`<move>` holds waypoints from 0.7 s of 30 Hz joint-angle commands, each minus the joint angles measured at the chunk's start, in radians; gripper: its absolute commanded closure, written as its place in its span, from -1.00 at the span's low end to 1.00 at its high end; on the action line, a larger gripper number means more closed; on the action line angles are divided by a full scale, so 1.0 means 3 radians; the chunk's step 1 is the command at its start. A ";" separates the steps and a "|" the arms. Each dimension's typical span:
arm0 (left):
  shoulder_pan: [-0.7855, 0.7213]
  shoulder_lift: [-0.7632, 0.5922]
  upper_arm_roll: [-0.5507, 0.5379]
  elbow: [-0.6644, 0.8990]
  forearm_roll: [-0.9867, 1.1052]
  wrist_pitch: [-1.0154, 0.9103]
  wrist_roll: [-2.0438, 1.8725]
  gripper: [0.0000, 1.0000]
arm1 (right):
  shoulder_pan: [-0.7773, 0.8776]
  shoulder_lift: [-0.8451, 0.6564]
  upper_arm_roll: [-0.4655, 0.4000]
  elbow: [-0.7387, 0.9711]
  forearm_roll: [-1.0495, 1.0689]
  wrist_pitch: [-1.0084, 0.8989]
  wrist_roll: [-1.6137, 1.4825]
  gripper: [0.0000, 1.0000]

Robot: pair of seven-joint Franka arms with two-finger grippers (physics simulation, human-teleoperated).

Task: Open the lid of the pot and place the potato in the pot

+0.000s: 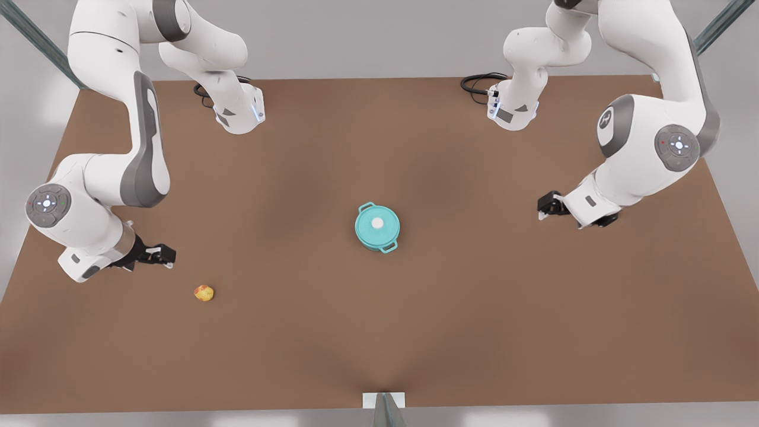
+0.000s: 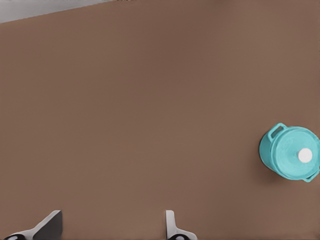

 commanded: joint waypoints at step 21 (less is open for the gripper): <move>-0.2049 0.1914 -0.0384 0.1271 0.0758 0.0792 -0.3952 -1.00 | 0.0320 0.0434 0.0051 -0.0161 -0.0358 0.0908 -0.2239 -1.00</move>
